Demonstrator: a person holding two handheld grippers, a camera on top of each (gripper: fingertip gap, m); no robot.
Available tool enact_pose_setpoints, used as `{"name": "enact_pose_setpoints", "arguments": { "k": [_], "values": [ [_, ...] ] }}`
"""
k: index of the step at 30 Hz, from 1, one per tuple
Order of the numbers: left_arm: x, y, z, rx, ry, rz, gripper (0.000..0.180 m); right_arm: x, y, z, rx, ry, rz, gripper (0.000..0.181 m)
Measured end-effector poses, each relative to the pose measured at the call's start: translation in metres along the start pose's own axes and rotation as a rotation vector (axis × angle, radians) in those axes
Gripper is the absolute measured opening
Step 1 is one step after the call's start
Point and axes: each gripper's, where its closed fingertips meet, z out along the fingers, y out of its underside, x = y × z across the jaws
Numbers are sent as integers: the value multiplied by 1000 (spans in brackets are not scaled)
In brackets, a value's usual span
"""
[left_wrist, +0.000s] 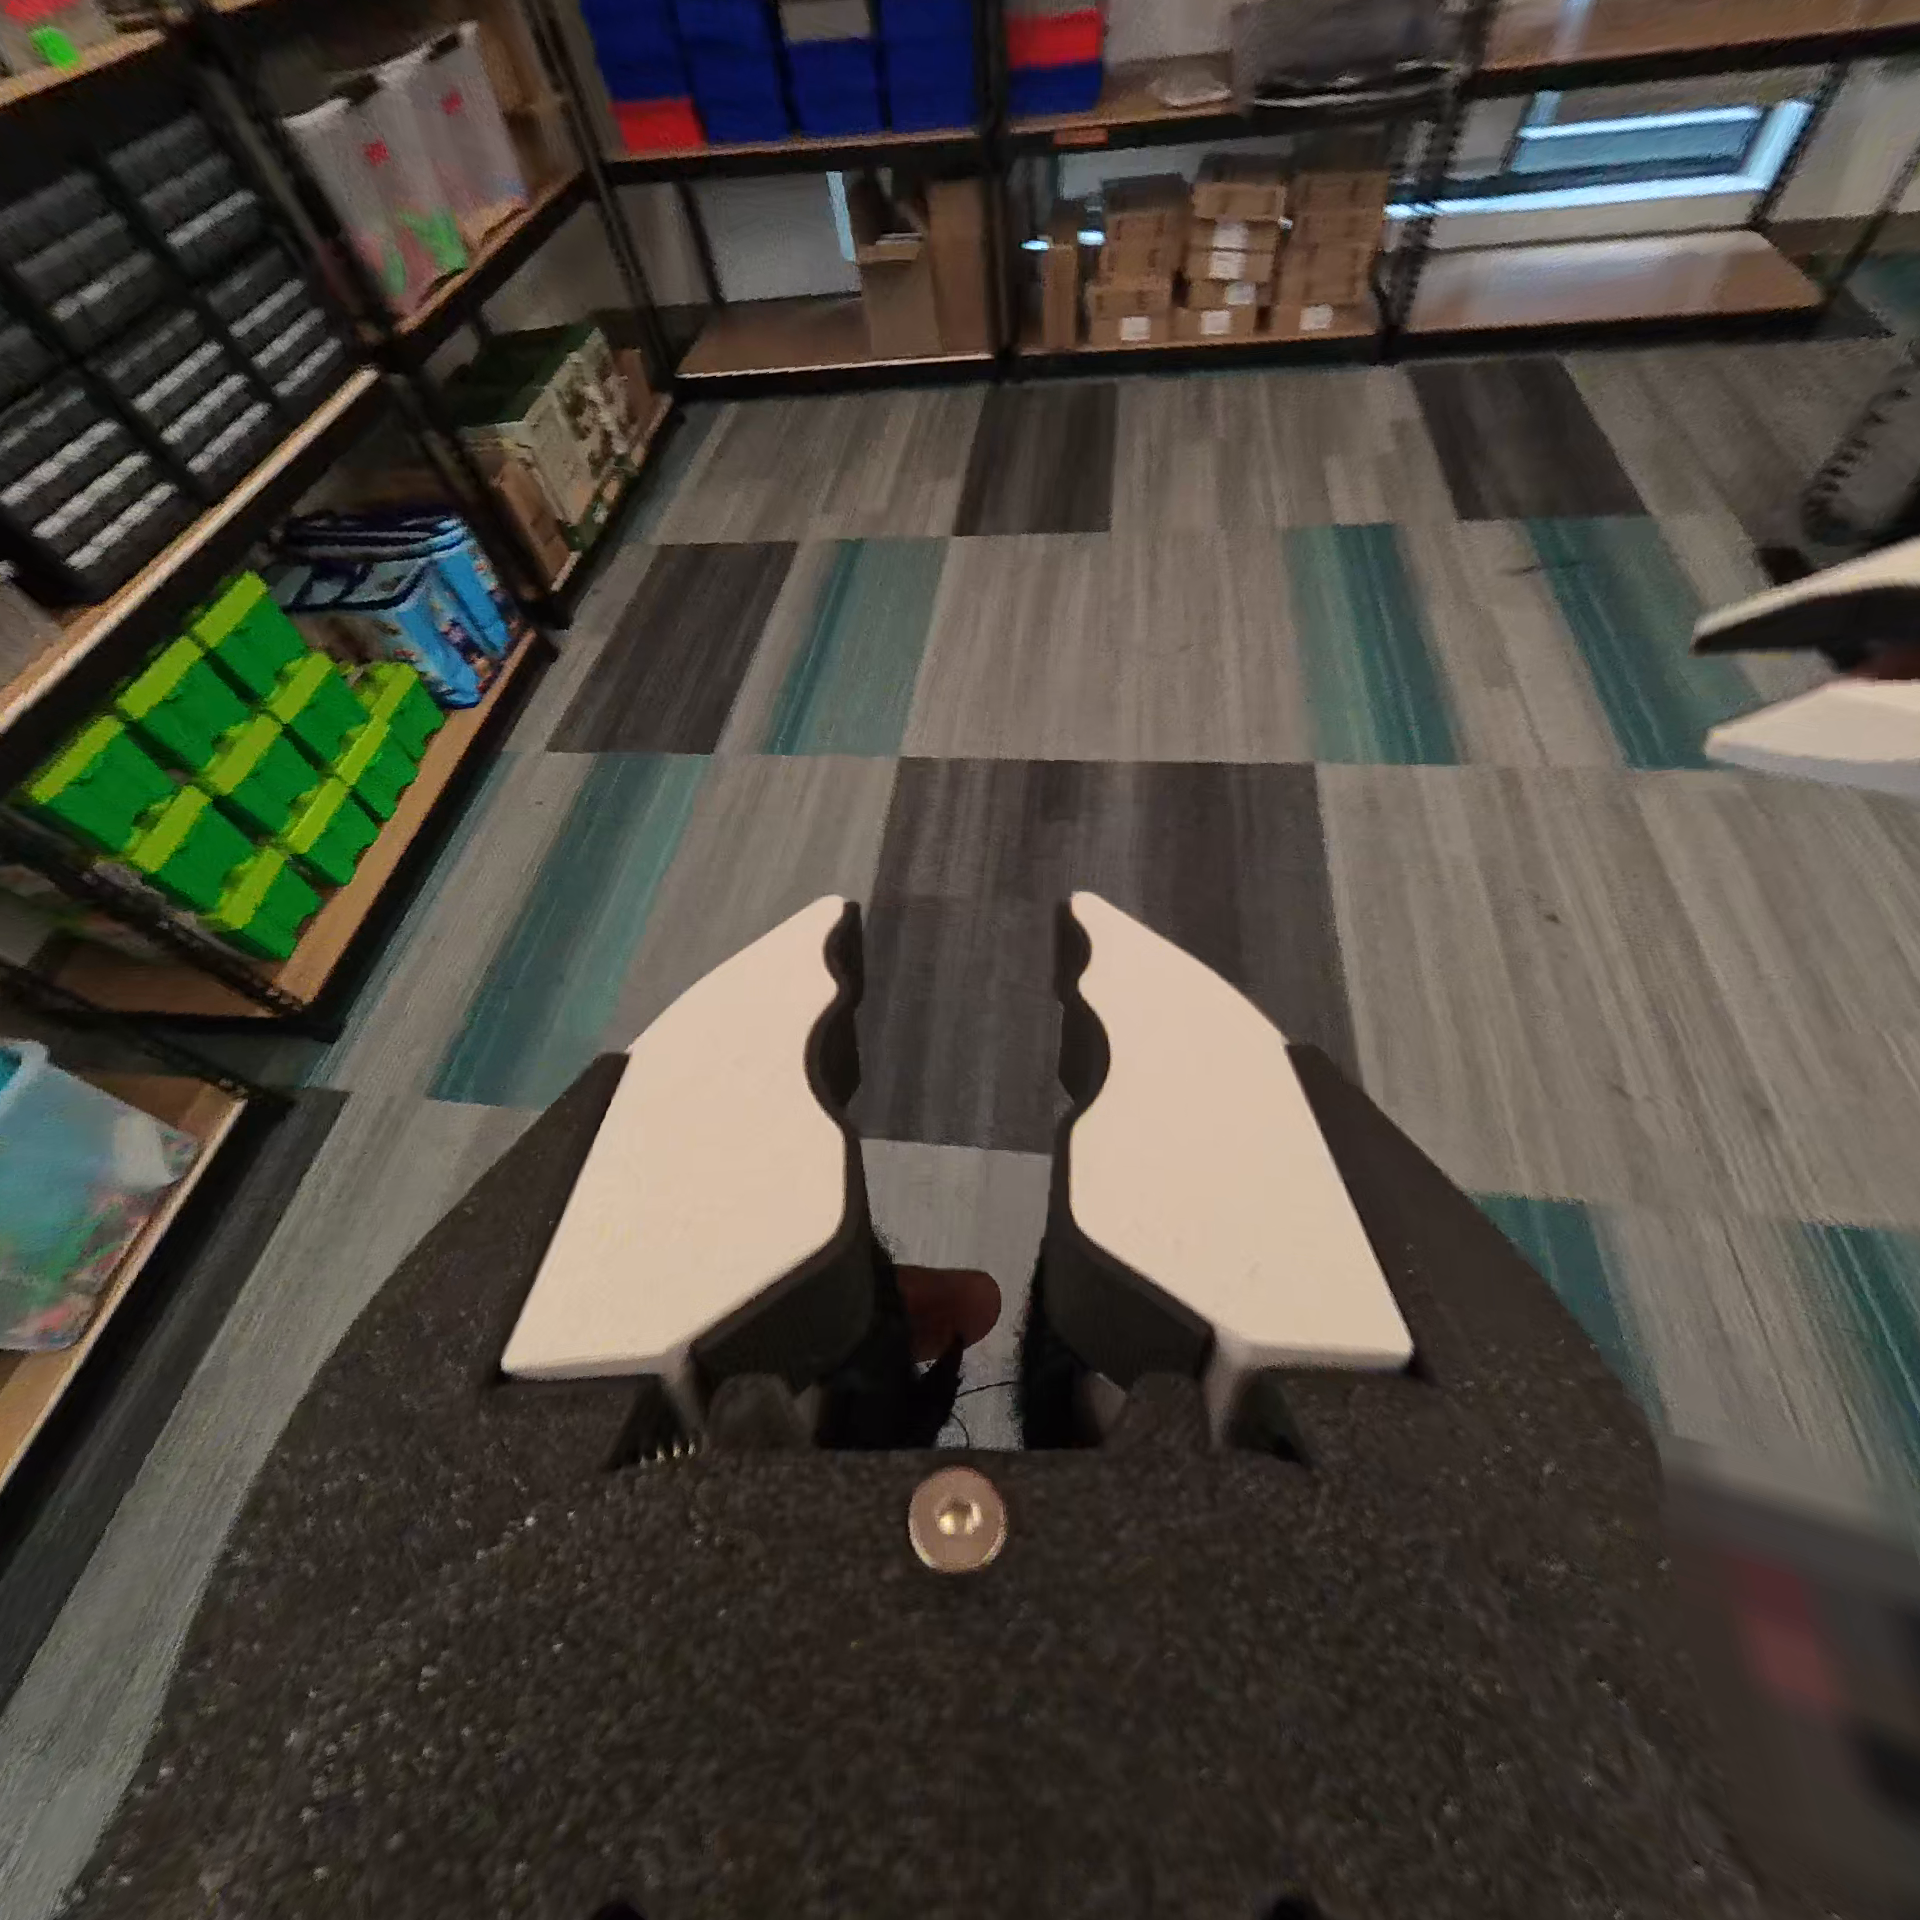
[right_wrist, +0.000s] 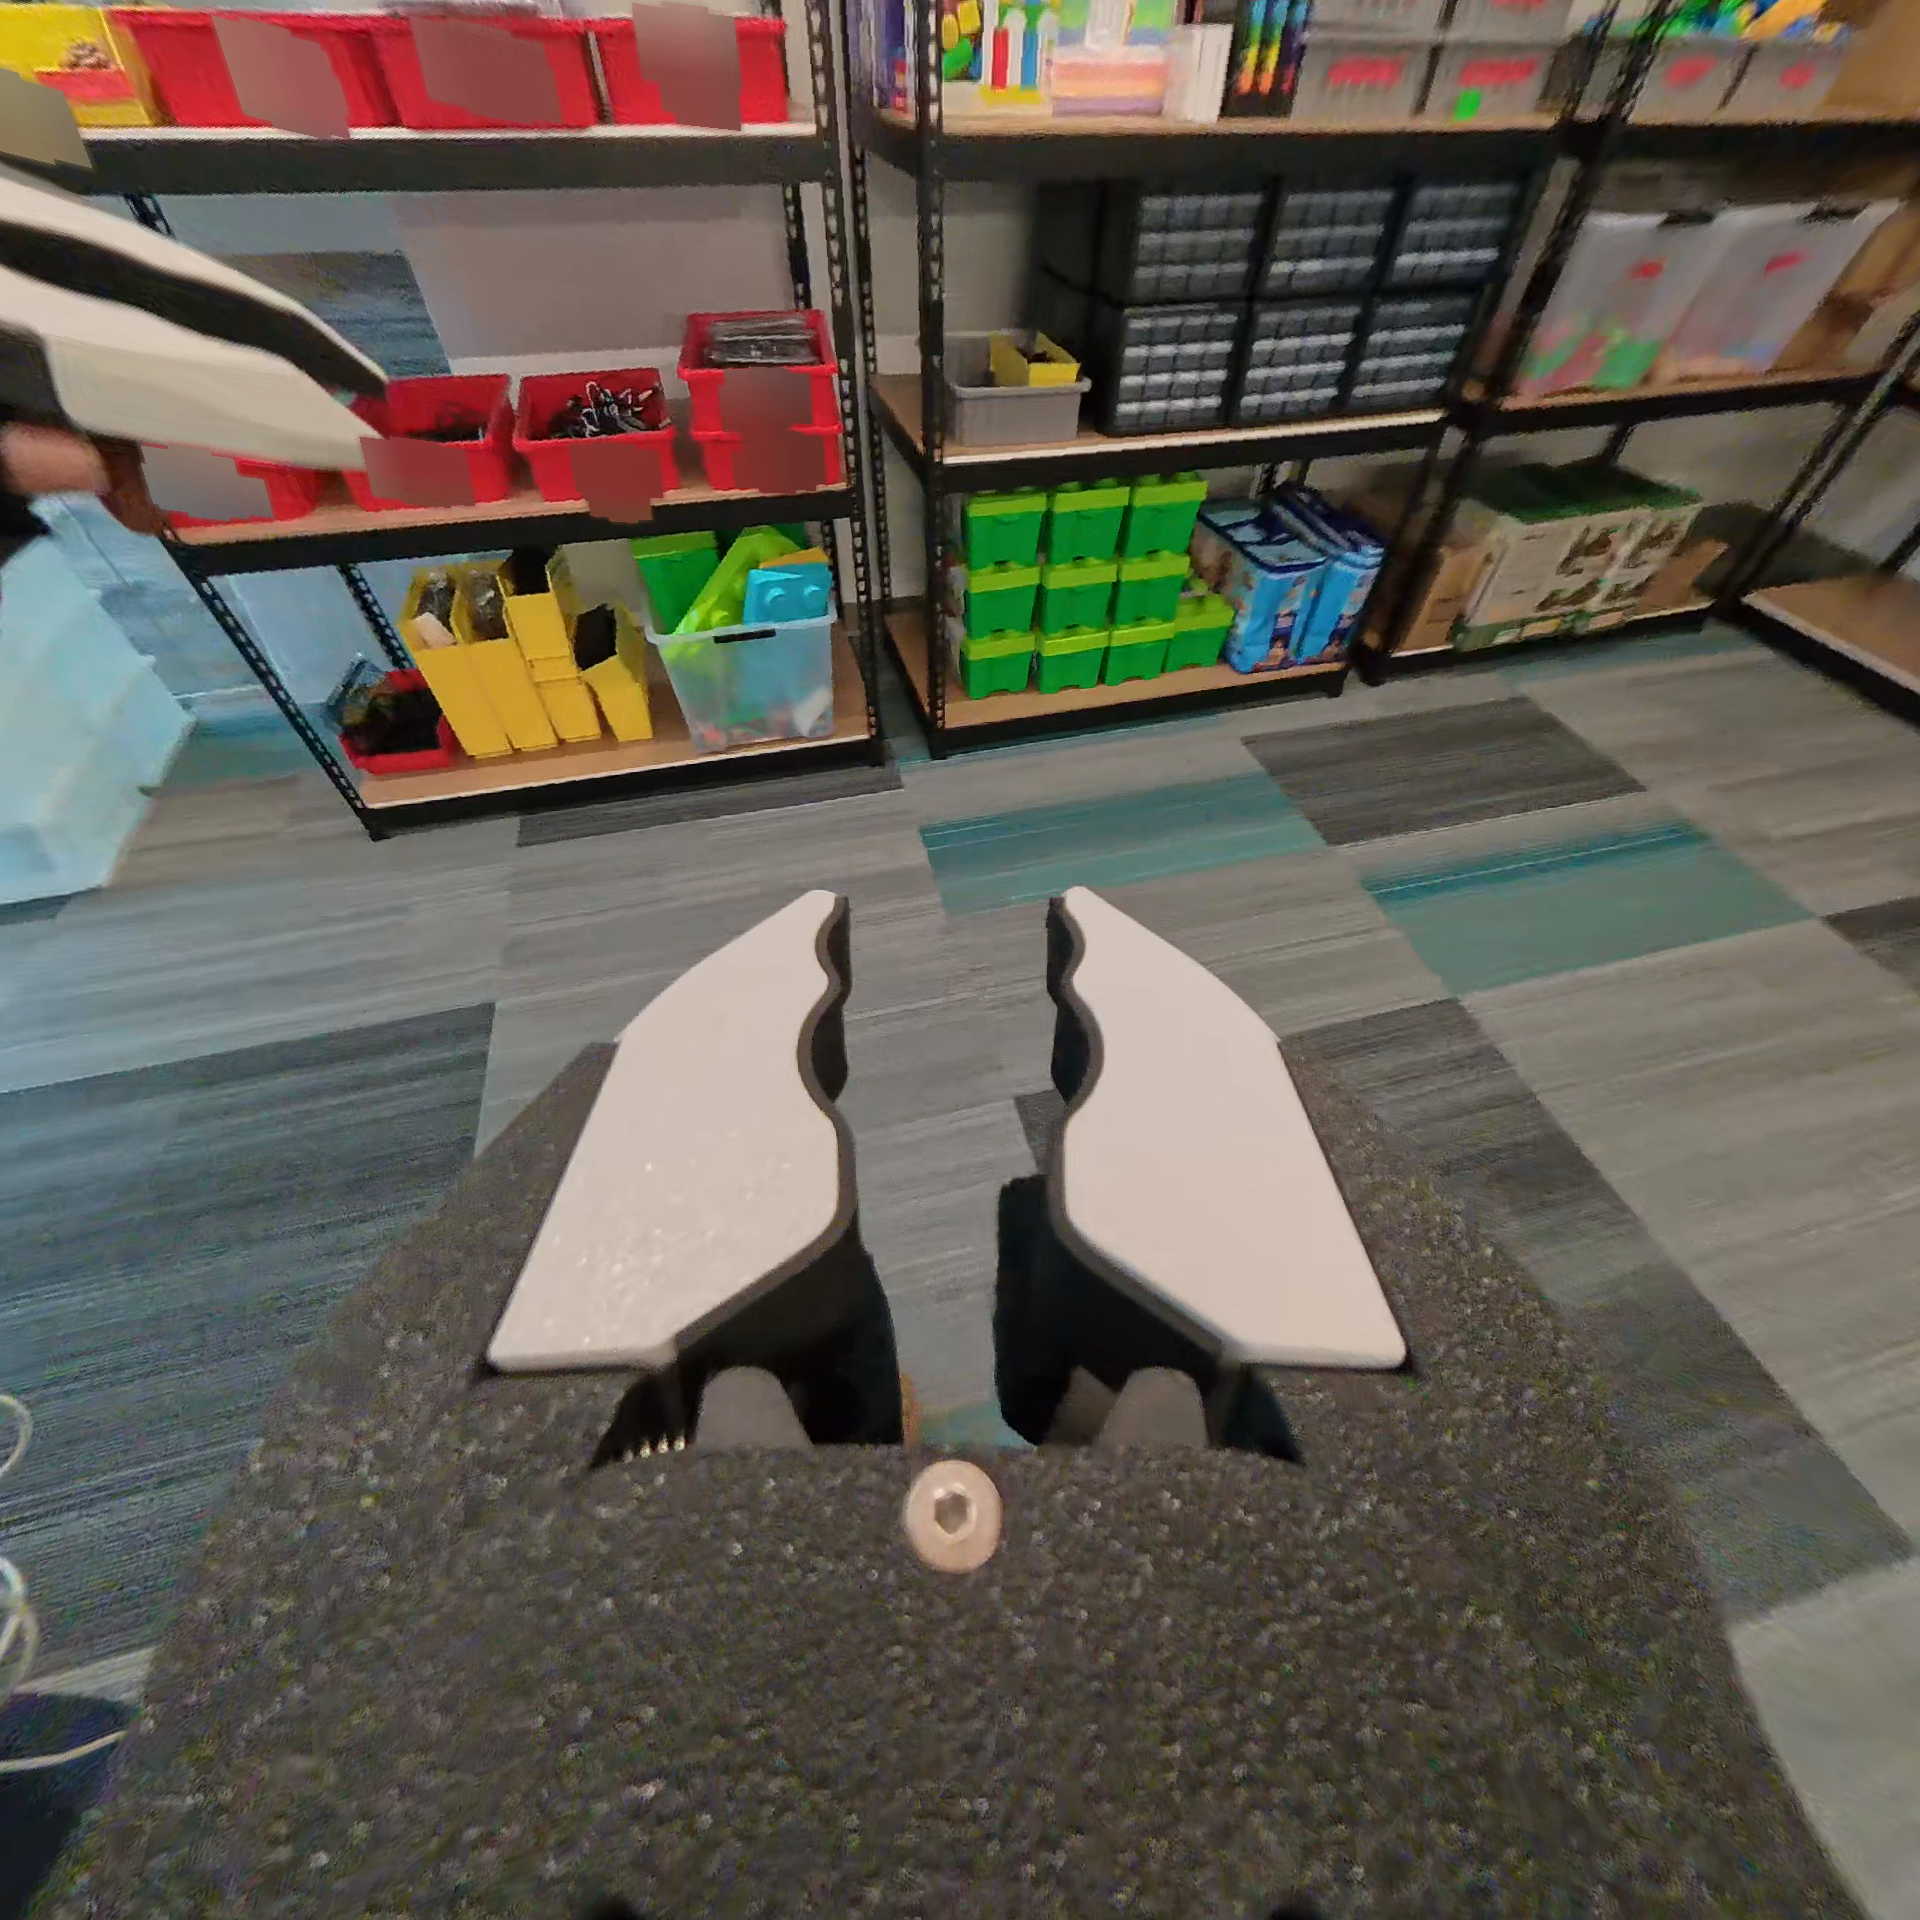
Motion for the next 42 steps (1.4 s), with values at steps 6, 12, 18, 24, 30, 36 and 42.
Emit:
{"name": "enact_pose_setpoints", "arguments": {
  "k": [6, 12, 18, 24, 30, 36, 42],
  "values": [
    [-186, -47, 81, -8, -181, -14, 32, 35, -63, 223, -6, -195, -70, 35],
    [-358, -39, 143, -60, -309, -118, 30, -2, -169, 430, 102, -426, -260, 33],
    [-518, -55, 229, 26, -292, -107, 10, -4, -211, 608, 110, -363, -337, 33],
    [-646, -76, 315, -1, -246, -124, 5, 43, -251, 737, 18, -244, -275, 31],
    [-768, -75, 366, -36, -435, -198, 48, 95, -273, 857, -29, -122, -245, 42],
    [-874, -60, 425, -197, -585, -216, 122, 110, -300, 999, 50, -232, -161, 53],
    [-971, -65, 399, -169, -853, -285, 145, 102, -331, 1118, 20, -395, -229, 63]
  ]
}}
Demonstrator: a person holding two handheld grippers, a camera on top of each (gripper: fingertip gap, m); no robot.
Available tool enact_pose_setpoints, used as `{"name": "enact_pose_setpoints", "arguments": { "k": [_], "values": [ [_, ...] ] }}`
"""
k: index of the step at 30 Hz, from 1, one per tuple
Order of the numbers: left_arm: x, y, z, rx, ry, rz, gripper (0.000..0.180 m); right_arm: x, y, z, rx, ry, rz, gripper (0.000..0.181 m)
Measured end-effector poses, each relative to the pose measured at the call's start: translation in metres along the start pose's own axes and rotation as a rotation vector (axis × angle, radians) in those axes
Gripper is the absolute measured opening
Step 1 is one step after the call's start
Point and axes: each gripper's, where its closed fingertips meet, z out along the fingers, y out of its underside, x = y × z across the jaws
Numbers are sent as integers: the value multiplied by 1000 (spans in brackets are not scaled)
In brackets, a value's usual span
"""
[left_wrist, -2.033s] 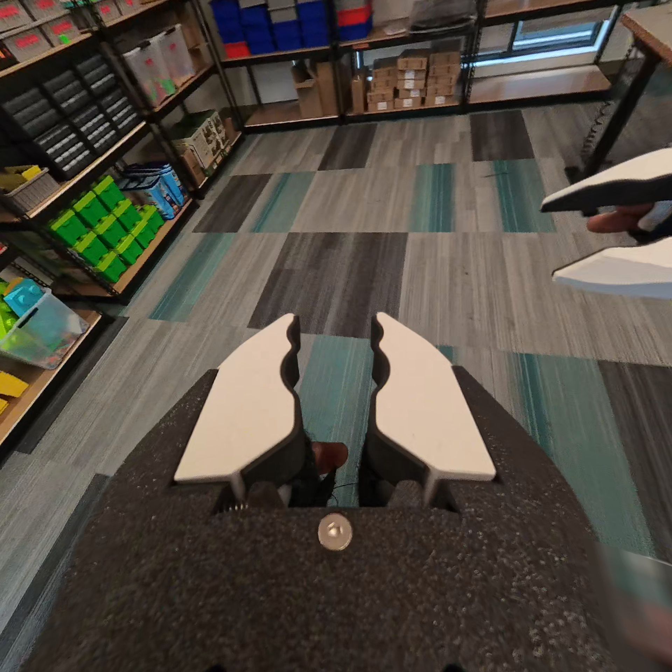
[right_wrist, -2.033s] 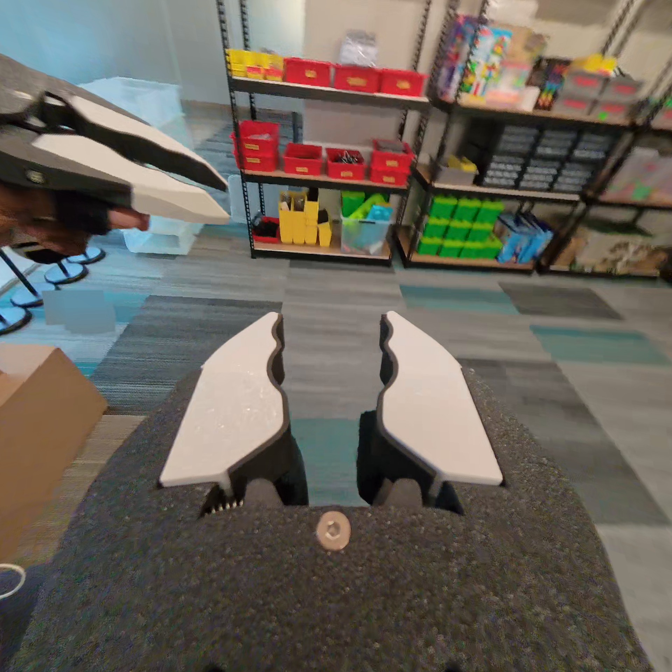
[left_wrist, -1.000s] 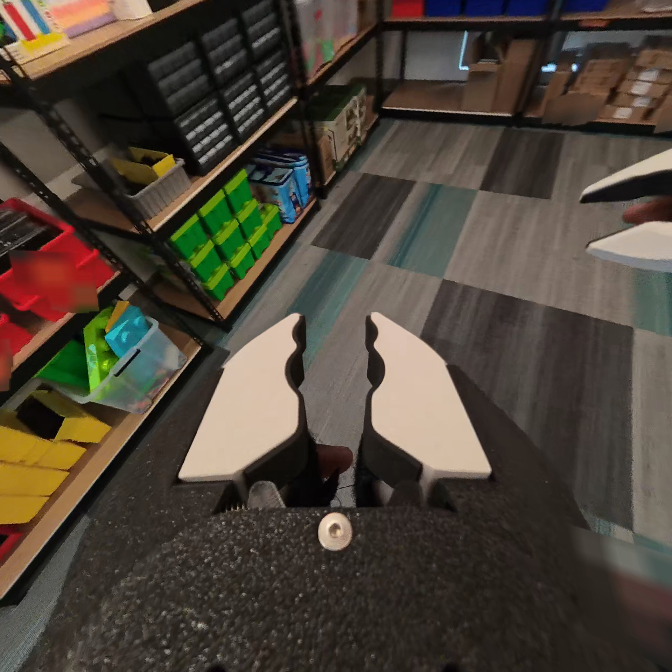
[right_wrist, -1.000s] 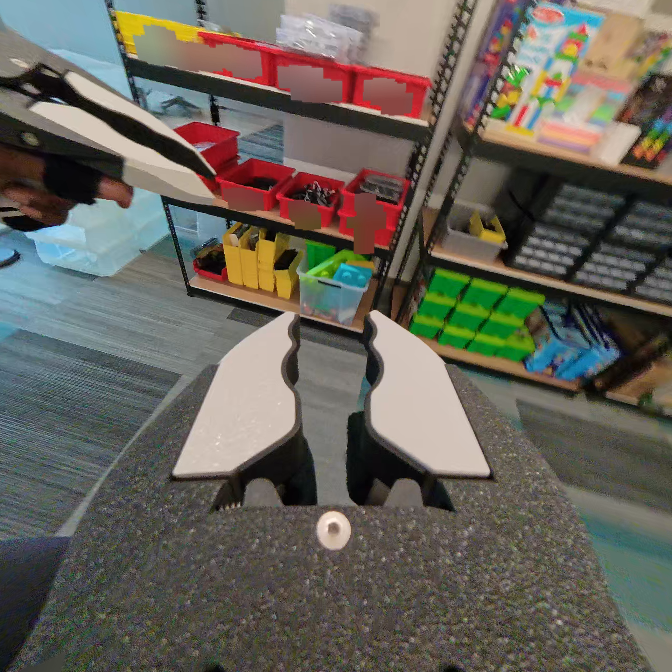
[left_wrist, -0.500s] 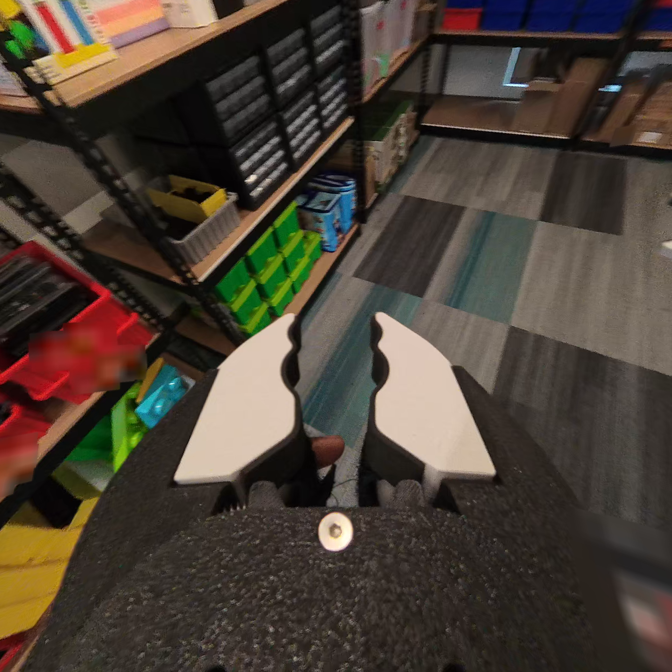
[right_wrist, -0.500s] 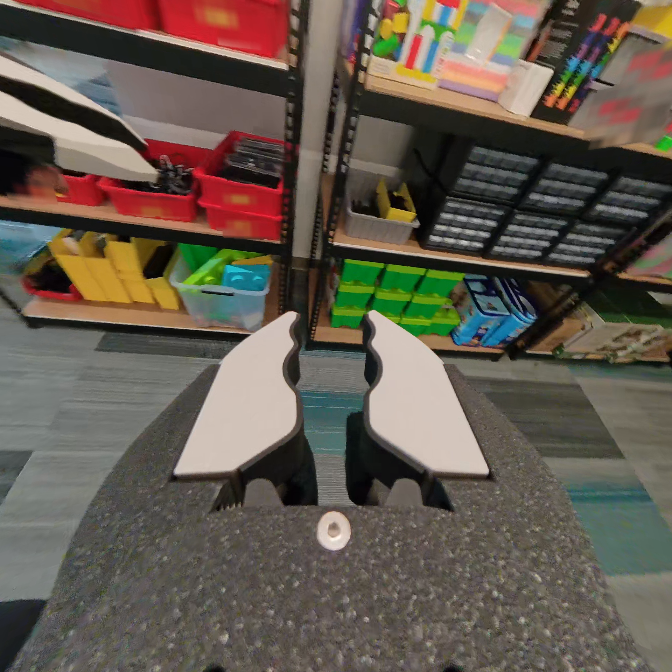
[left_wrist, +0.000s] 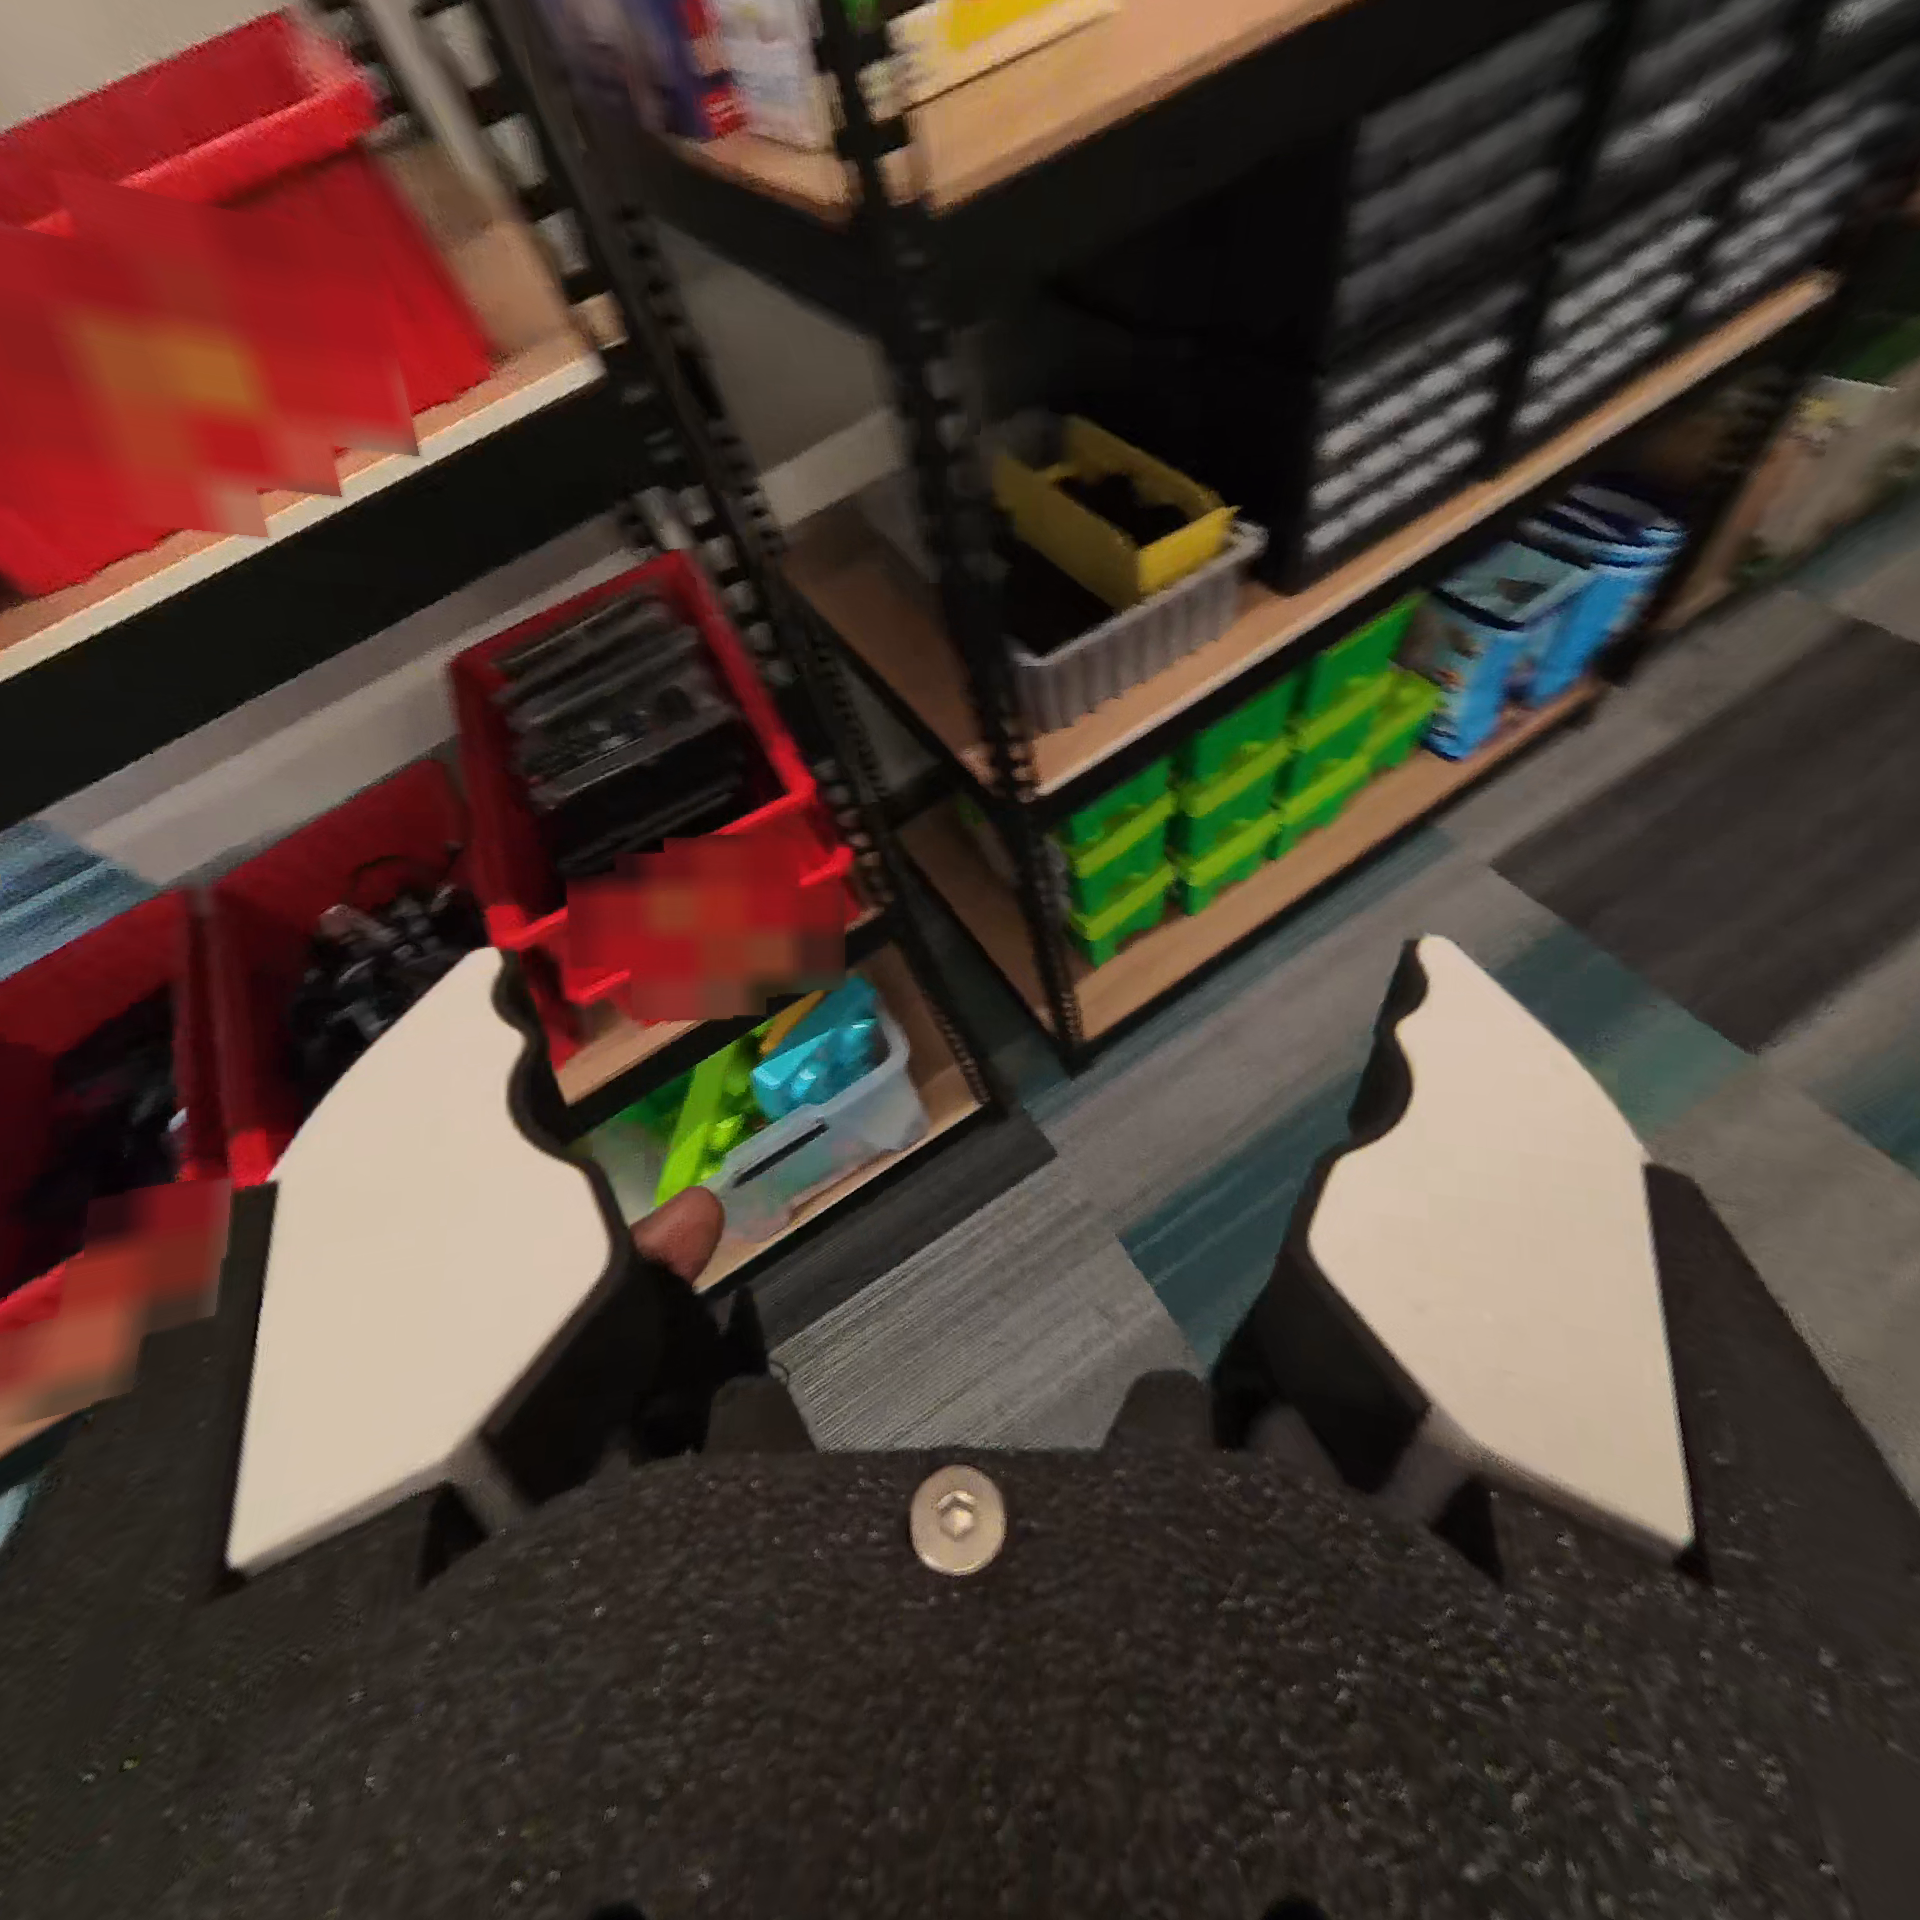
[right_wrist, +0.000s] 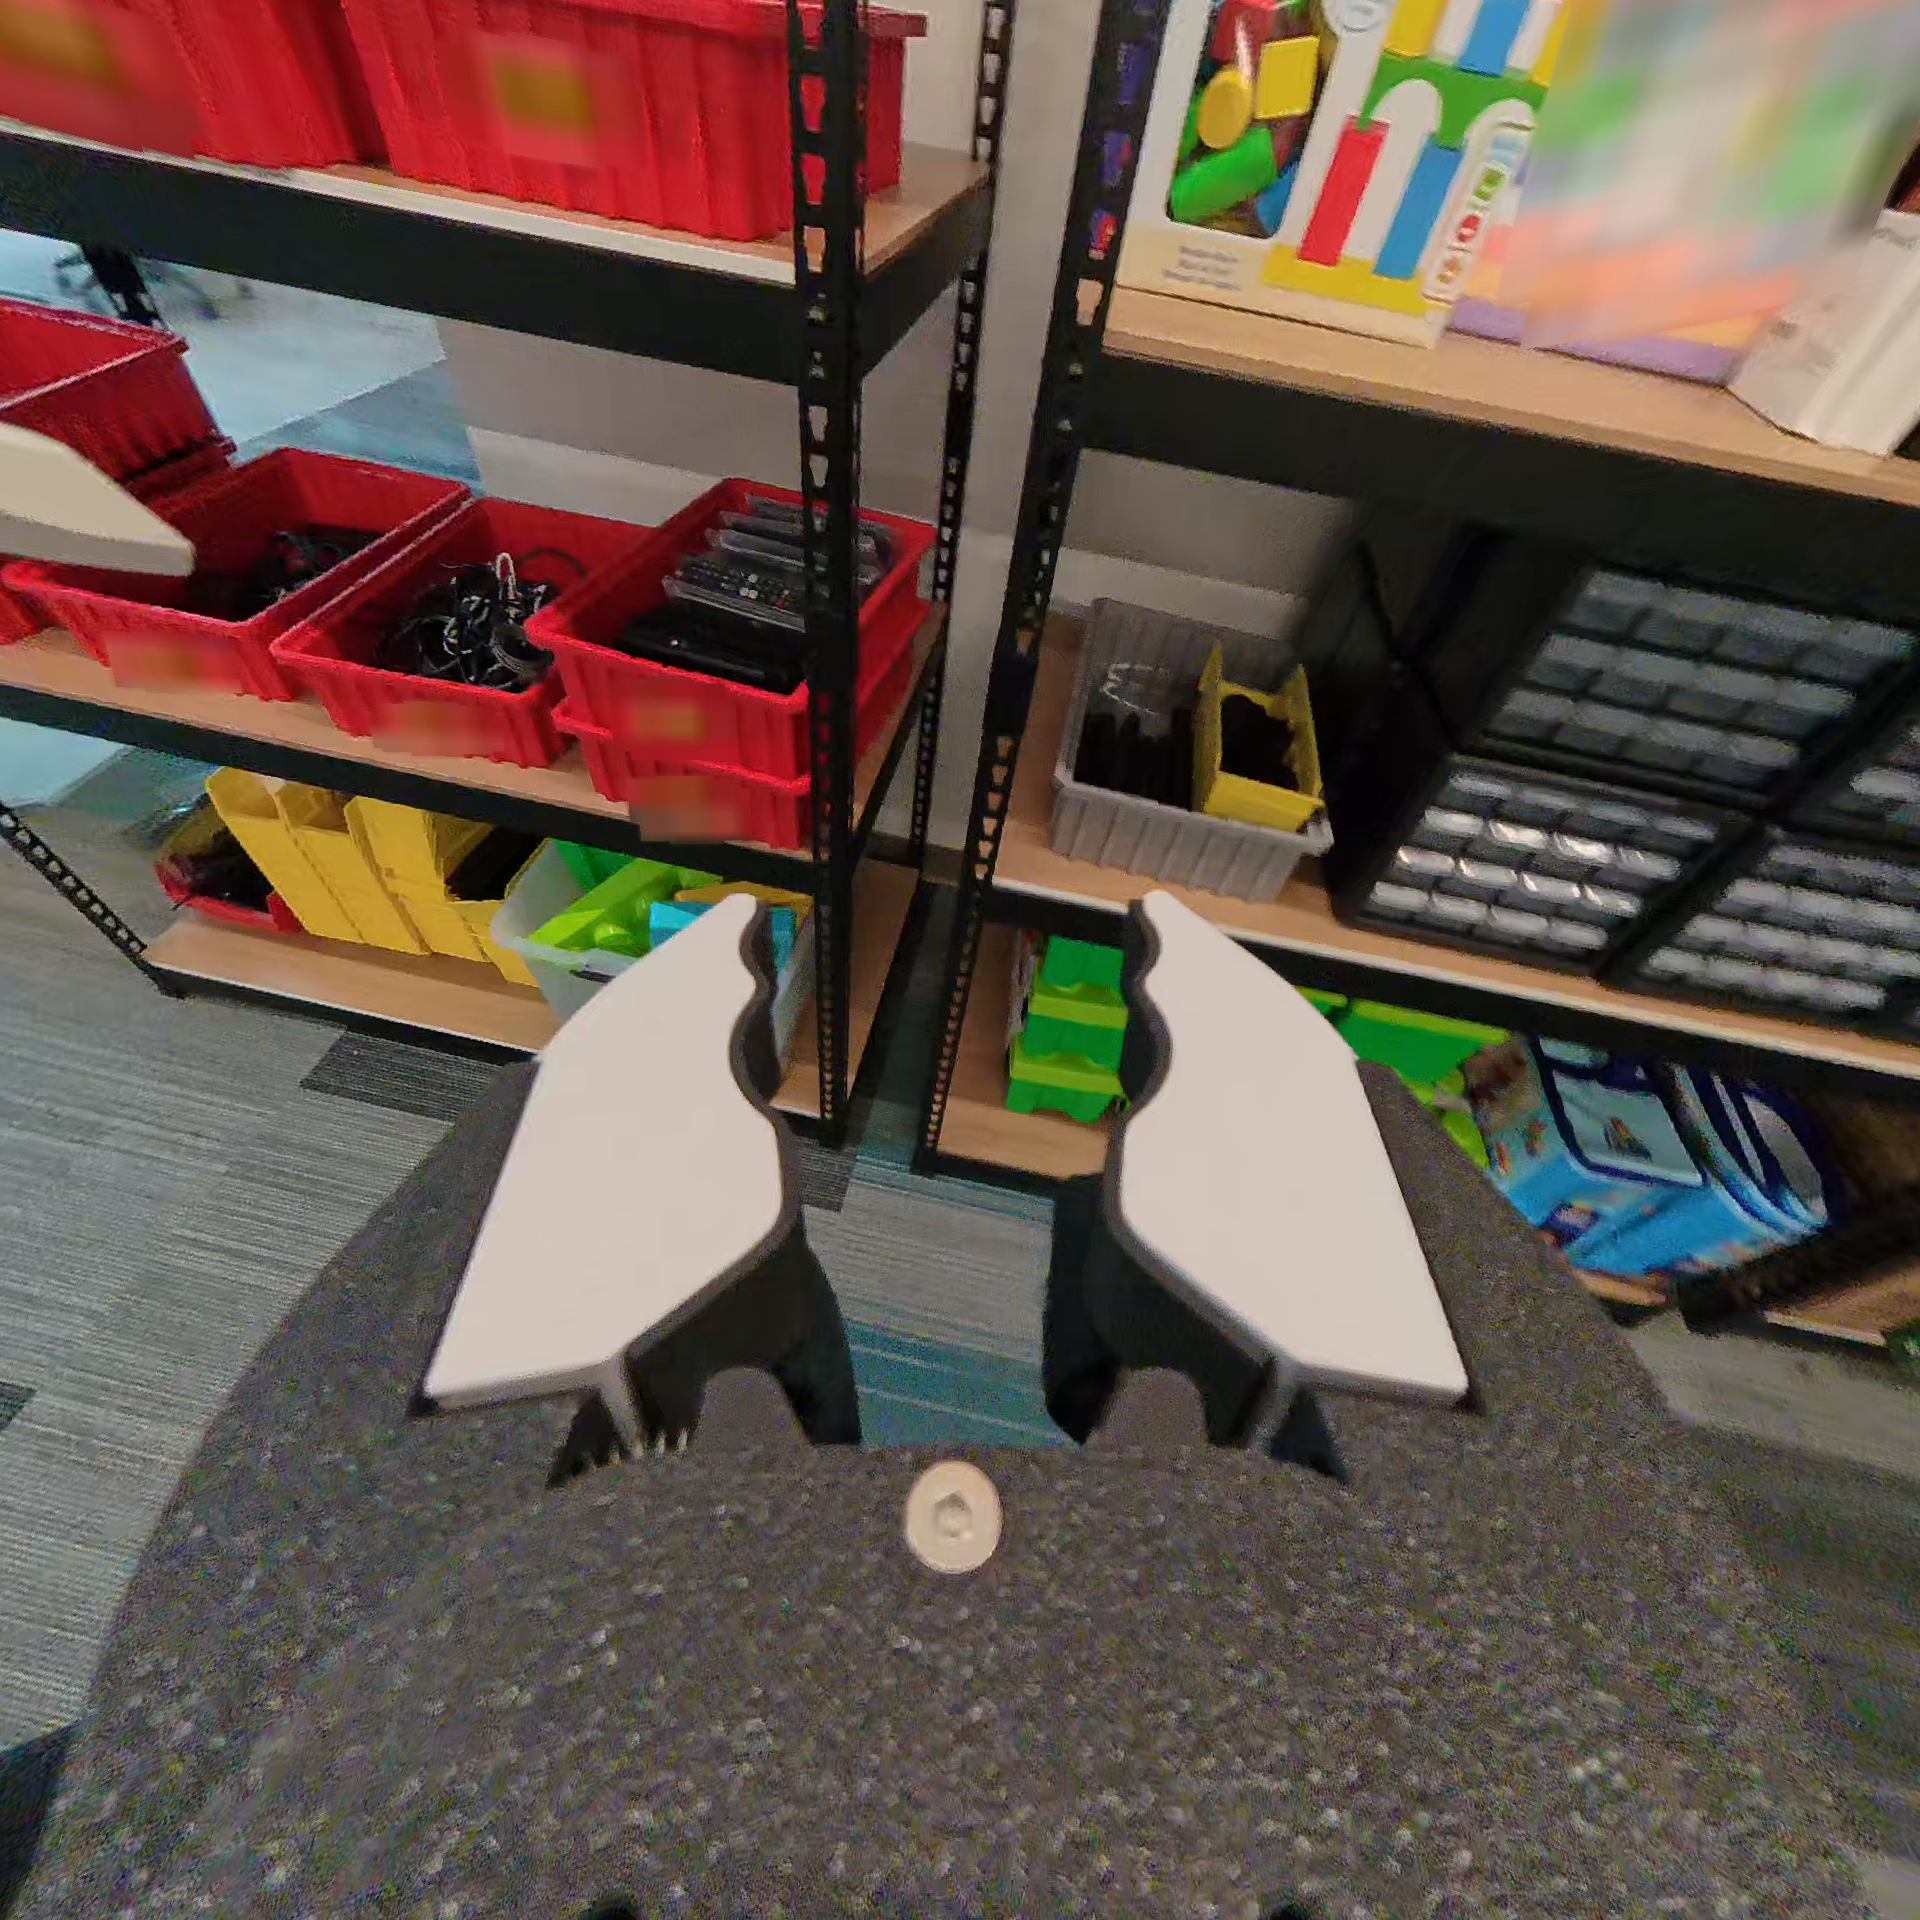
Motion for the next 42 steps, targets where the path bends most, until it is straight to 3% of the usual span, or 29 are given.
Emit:
{"name": "enact_pose_setpoints", "arguments": {
  "k": [2, 5, 7, 10, 21, 24, 25, 29, 33, 37, 42],
  "values": [
    [-40, 19, 12, -19, -97, -60, 145, 4, -15, 28, 22, -40, -9, 67],
    [-119, 48, 19, 96, -317, -243, 136, -5, -20, 65, 42, -103, -14, 68],
    [-146, 82, 27, 40, -379, -274, 136, -23, -5, 91, -3, -169, -17, 70],
    [-159, 122, 31, -61, -396, -279, 137, -47, 16, 118, -76, -214, 6, 73],
    [-214, 158, -2, -76, -480, -365, 128, -129, 26, 181, -148, -456, -30, 72],
    [-224, 163, -13, -80, -532, -317, 108, -156, 24, 196, -130, -558, -65, 62],
    [-227, 164, -17, -66, -536, -306, 93, -168, 23, 205, -105, -599, -88, 59],
    [-248, 179, -37, -28, -559, -276, 3, -237, 34, 247, -29, -710, -202, 58],
    [-275, 236, -38, -84, -506, -415, 0, -327, 59, 288, -43, -780, -156, 72],
    [-322, 309, -53, -110, -518, -529, 0, -416, 97, 341, -101, -740, -64, 65],
    [-405, 411, -74, -170, -481, -614, 0, -527, 154, 423, -77, -666, -284, 54]
  ]
}}
